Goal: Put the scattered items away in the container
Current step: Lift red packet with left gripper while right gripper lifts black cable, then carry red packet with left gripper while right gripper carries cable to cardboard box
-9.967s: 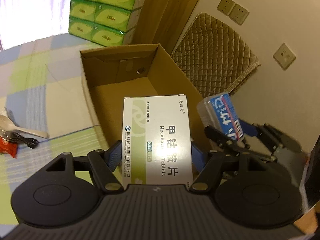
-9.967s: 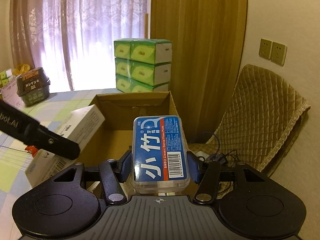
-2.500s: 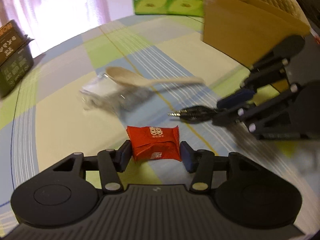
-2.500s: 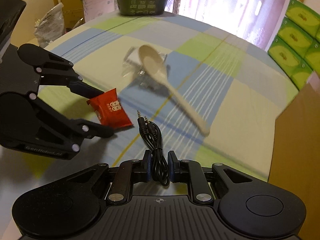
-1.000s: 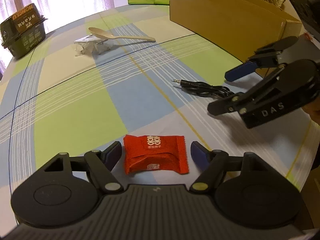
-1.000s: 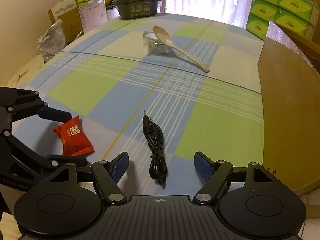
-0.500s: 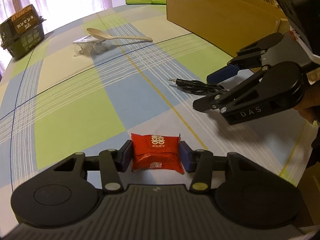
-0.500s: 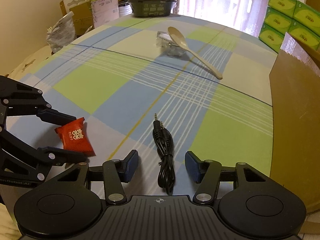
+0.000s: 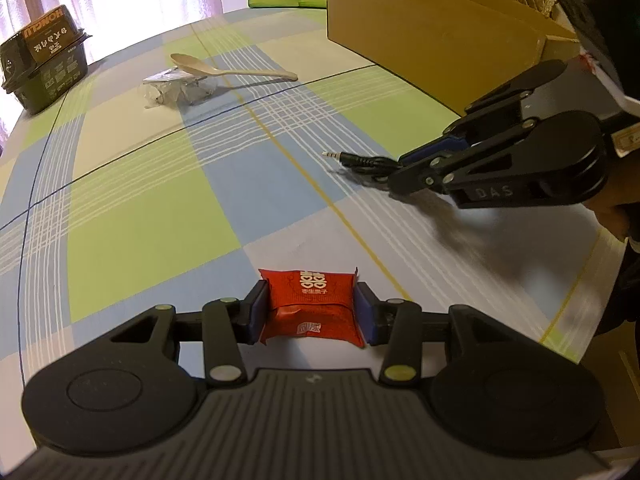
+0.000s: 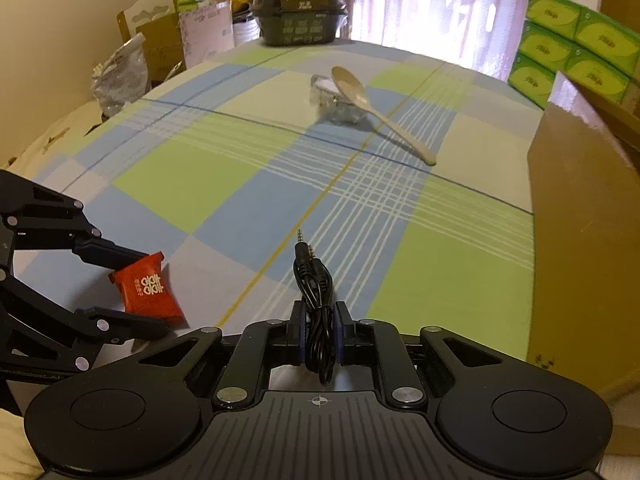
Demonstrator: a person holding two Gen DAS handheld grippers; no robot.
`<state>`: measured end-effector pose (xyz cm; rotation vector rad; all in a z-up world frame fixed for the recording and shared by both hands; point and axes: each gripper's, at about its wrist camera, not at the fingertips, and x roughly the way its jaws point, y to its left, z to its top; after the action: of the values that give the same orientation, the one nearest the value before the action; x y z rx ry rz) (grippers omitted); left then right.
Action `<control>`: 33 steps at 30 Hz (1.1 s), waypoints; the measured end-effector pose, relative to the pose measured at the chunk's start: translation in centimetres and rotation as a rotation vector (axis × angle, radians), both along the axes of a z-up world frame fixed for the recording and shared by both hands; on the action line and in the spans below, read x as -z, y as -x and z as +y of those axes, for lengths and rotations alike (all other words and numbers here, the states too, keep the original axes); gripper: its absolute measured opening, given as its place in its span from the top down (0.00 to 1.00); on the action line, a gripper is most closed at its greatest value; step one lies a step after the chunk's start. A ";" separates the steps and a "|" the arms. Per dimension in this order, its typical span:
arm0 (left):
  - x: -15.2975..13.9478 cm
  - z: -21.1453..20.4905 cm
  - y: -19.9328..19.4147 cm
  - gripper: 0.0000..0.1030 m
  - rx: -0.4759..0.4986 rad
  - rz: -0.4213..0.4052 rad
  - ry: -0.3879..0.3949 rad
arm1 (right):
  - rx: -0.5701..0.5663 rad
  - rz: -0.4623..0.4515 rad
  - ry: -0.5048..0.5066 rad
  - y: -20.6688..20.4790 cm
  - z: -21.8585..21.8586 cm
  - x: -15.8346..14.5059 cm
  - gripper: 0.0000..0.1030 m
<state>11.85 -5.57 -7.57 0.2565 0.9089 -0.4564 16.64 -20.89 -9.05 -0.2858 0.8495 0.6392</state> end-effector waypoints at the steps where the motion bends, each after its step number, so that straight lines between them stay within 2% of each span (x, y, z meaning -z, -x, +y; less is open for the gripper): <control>1: -0.1 0.0 0.1 0.62 -0.002 0.000 0.003 | 0.006 -0.001 -0.005 0.1 -0.2 -0.2 0.85; 19: -3.6 -1.8 1.9 0.62 0.015 -0.049 0.008 | 0.097 -0.101 -0.064 3.4 -3.5 -5.7 0.85; 33: -7.8 -8.3 1.8 0.62 0.111 -0.113 0.024 | 0.244 -0.250 -0.102 4.6 -10.6 -11.8 0.85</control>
<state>10.03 -13.90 0.25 0.3087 0.7811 -0.5500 12.08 -31.54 2.71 -0.1618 0.5972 0.4075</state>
